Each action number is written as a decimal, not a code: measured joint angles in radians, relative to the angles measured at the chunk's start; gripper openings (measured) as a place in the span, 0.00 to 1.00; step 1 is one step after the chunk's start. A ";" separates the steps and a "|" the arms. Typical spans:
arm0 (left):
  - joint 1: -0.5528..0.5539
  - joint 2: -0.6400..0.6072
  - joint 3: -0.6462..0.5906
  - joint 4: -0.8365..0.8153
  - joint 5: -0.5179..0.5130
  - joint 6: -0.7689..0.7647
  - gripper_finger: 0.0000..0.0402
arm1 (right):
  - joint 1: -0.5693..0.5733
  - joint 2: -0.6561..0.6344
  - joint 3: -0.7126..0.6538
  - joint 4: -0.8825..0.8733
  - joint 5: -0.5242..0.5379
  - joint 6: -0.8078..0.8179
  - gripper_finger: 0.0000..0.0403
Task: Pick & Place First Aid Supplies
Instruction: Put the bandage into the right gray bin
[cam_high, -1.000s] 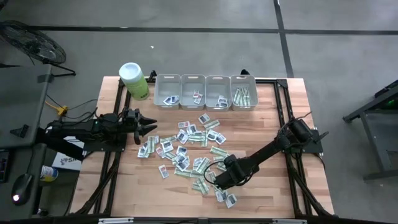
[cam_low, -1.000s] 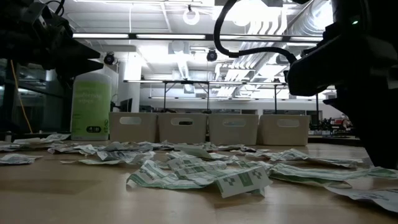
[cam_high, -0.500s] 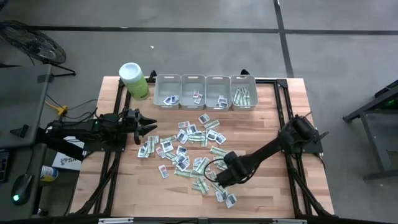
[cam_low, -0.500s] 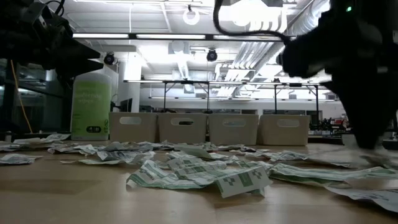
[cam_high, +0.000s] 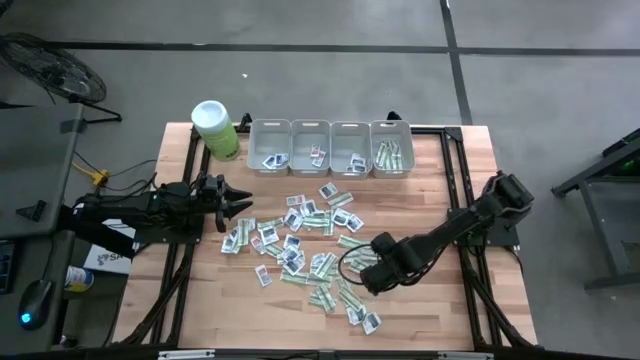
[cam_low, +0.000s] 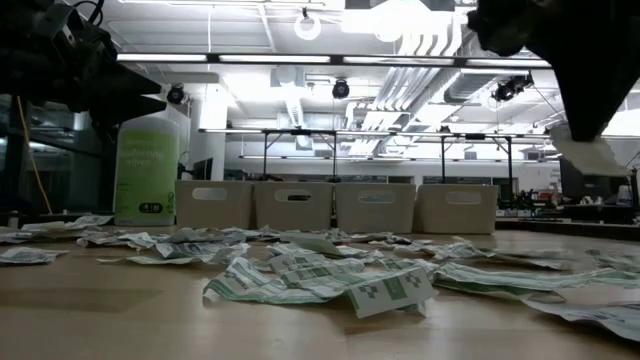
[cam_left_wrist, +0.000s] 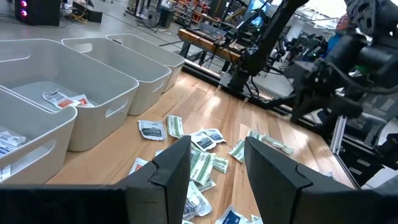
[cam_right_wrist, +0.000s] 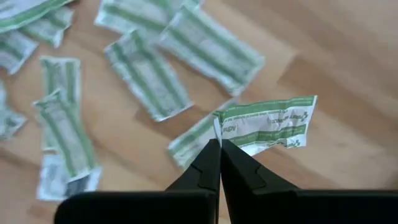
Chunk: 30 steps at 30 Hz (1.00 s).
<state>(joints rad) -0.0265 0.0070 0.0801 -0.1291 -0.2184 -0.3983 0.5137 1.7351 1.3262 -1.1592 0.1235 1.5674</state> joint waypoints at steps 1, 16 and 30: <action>0.000 0.000 0.000 0.000 0.000 0.000 0.37 | 0.000 -0.009 0.000 -0.019 0.014 -0.002 0.00; 0.000 0.000 0.000 0.000 0.000 0.000 0.37 | -0.206 -0.064 0.000 -0.163 0.327 -0.565 0.00; 0.000 0.000 0.000 0.000 0.000 0.000 0.37 | -0.594 -0.063 0.000 -0.179 0.348 -1.434 0.00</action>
<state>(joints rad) -0.0265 0.0071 0.0803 -0.1291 -0.2180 -0.3984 -0.0801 1.6718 1.3266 -1.3384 0.4716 0.1330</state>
